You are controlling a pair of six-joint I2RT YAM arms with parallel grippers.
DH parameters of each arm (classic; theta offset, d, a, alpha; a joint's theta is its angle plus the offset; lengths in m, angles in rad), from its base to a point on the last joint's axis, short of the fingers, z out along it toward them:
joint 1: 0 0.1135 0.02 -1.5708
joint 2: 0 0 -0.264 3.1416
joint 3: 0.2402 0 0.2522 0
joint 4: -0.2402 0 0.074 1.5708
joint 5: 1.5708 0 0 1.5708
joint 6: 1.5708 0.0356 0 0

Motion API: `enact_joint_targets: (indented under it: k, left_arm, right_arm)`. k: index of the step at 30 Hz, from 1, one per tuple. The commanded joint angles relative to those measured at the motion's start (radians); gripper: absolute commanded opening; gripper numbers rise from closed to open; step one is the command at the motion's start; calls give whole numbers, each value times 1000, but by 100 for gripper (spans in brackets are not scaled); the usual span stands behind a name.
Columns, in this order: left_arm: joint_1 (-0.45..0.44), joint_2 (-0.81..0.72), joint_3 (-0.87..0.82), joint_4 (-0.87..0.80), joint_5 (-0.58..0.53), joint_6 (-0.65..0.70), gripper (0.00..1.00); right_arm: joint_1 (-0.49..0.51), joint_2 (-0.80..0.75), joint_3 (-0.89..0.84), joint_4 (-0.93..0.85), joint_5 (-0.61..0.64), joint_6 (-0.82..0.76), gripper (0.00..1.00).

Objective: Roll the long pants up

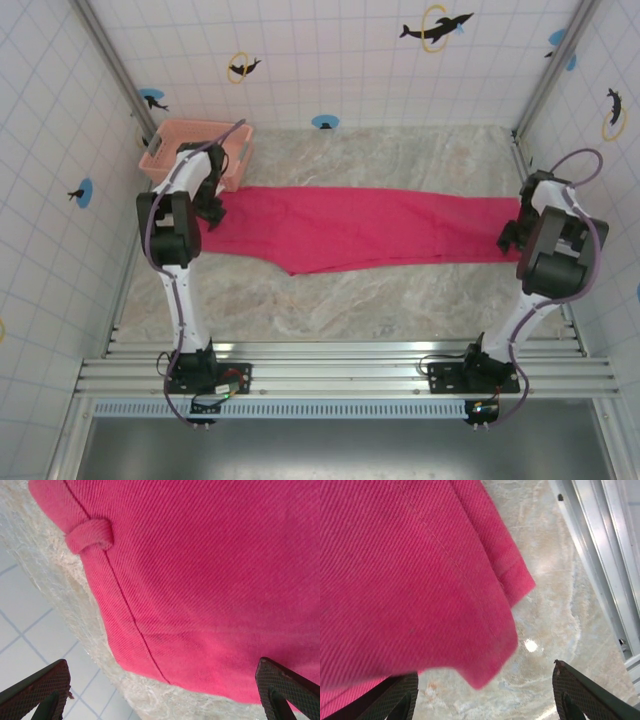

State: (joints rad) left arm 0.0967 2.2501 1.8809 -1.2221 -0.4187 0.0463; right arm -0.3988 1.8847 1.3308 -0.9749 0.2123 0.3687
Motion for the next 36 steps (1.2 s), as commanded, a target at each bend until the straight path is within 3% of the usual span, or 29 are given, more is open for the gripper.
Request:
enact_joint_targets:
  k: [1, 9, 18, 28, 36]
  left_arm:
    - [-4, -84, -33, -17, 50, 10, 97]
    - [-55, -110, -95, -11, 136, -17, 97]
    - [-156, -118, -180, -9, 288, -50, 97]
    - [-239, -45, -34, -108, 395, -73, 97]
    - [-249, -10, 64, -125, 493, -79, 97]
  right_arm:
    - [-27, -77, -32, -12, -18, 6, 73]
    - [-113, -113, -123, 90, -142, 106, 70]
    - [-113, -26, -85, 146, -90, 177, 68]
    - [-95, 71, 37, 165, -7, 184, 69]
    - [-121, -93, -109, 235, -232, 178, 75]
